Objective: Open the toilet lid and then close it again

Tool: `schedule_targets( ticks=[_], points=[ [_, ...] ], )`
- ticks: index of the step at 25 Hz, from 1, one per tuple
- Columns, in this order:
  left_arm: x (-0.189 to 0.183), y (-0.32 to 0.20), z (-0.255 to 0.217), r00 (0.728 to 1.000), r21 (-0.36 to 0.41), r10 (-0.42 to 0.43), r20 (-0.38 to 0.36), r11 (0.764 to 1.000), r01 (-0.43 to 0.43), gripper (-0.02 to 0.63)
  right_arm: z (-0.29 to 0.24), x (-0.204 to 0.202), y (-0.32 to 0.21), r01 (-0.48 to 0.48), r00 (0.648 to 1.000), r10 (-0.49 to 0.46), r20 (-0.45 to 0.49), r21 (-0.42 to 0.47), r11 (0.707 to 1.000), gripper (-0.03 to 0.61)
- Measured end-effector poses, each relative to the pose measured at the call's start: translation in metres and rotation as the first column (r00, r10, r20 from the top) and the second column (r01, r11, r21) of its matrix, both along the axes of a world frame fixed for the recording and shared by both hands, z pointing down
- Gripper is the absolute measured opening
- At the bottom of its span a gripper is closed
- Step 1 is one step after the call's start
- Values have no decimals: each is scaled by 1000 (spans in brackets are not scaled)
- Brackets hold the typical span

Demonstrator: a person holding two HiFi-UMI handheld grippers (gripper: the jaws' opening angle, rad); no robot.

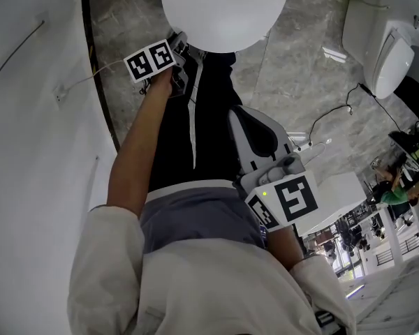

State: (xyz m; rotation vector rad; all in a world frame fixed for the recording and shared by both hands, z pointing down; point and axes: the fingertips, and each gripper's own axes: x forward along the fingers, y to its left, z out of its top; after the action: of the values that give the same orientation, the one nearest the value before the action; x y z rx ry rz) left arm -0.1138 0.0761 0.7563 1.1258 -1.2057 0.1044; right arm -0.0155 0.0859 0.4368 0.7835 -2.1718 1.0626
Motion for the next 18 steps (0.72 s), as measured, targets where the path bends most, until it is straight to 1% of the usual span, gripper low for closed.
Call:
schedule_targets(
  ticks=[4,9,13,18],
  points=[
    [-3,0,-13,1000,12,-1,-18,1000,1,75,-11,-8,-6,-4,1000,4,4,19,1000,11],
    [-2,-4,-31,998,38,64,17,997,-65,72,-25,-11,-12,-4,1000,3,13,35,999,11],
    [-4,-5,-42,998,45,65,8,997,-65,57,-35,-12,-18,-10,1000,9,13,54,998,11],
    [-5,-9,-60,997,57,76,10,995,-76,57,-47,-11,-25,-20,1000,19,14,74,997,11]
  ],
)
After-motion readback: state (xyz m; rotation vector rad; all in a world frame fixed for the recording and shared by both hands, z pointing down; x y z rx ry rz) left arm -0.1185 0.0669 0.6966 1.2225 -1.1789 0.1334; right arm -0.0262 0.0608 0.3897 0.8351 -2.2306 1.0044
